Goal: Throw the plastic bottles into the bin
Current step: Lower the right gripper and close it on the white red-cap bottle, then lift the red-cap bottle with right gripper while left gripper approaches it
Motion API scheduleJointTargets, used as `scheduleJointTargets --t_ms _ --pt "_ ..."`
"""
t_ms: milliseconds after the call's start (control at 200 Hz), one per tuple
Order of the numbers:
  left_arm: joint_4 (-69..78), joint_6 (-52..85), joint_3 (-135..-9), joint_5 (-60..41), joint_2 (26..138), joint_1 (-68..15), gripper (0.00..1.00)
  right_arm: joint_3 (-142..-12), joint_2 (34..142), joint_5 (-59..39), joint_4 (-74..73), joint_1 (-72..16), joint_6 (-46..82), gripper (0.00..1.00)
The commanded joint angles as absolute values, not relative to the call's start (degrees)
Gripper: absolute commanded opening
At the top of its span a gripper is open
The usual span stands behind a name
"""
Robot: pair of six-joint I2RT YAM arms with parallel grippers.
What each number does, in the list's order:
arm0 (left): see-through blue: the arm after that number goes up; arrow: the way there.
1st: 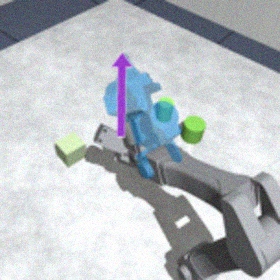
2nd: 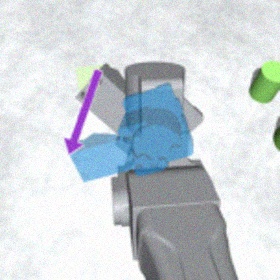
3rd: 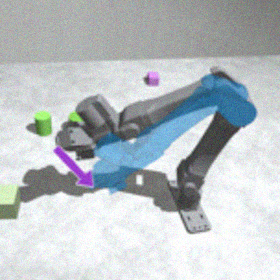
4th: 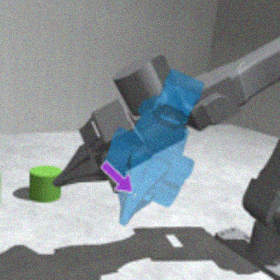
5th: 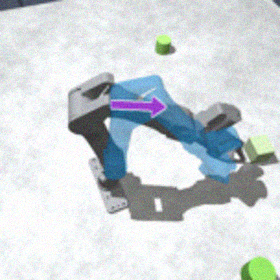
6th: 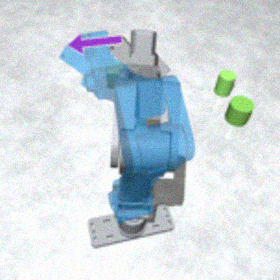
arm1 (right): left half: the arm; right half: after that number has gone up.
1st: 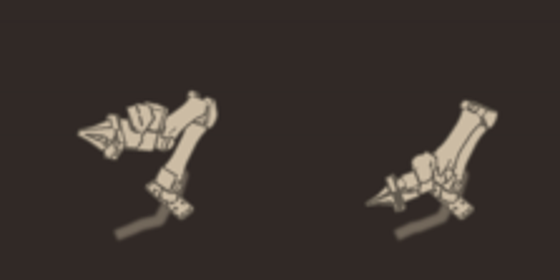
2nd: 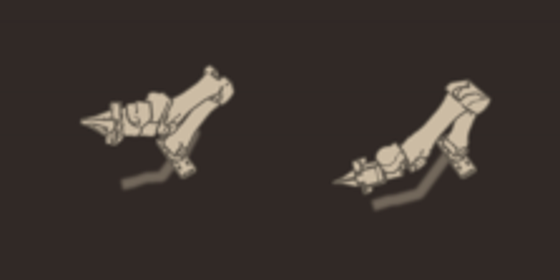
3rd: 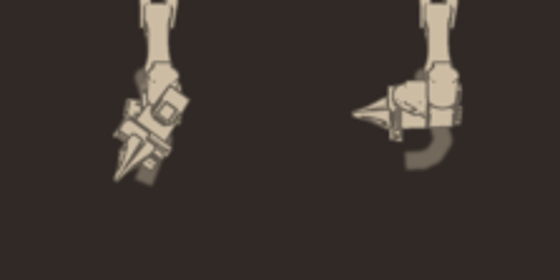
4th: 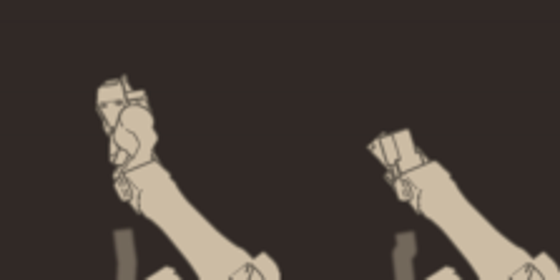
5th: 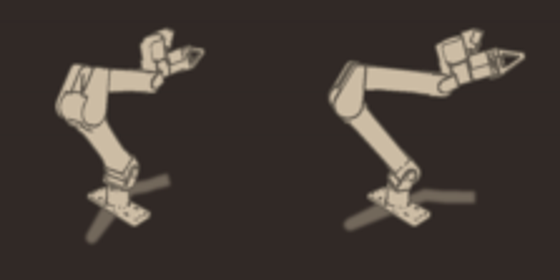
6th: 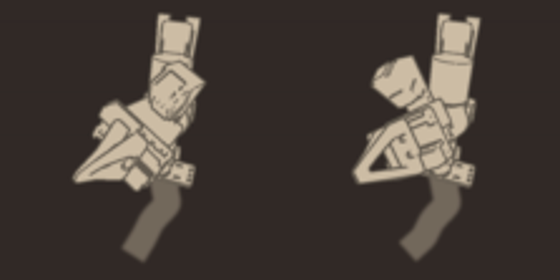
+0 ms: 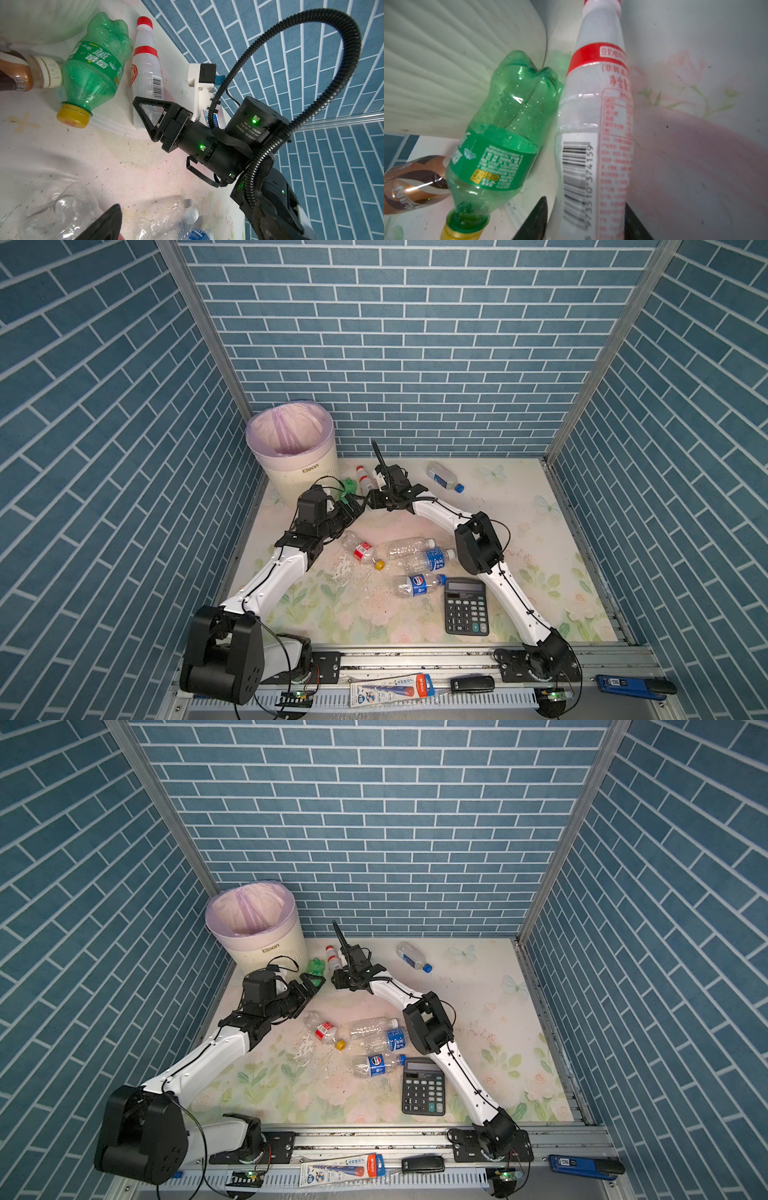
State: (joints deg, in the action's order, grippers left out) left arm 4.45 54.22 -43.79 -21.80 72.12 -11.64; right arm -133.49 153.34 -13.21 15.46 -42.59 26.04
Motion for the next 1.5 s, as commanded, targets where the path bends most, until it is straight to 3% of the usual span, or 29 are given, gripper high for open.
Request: scheduleJointTargets --t_ms 0,385,705,1085,1495 --pt "3.6 53.7 -43.8 -22.1 70.9 -11.3 0.99 -127.5 149.0 -12.0 16.8 -41.3 27.6 0.46" --pt "3.1 54.8 -43.0 -22.8 71.1 -11.9 0.99 -106.3 135.6 -10.3 10.6 -38.4 27.4 0.44" --pt "1.4 52.7 -44.0 -23.2 71.8 -14.4 0.99 -96.4 126.0 -10.2 7.7 -37.6 26.5 0.42" --pt "-4.7 47.2 -51.3 -24.7 72.5 -14.8 0.99 -83.8 110.4 -11.6 3.4 -39.7 27.9 0.39" --pt "-4.8 46.3 -60.4 -22.1 79.8 -15.4 0.99 -72.3 100.8 -12.8 -2.6 -42.8 25.9 0.39"
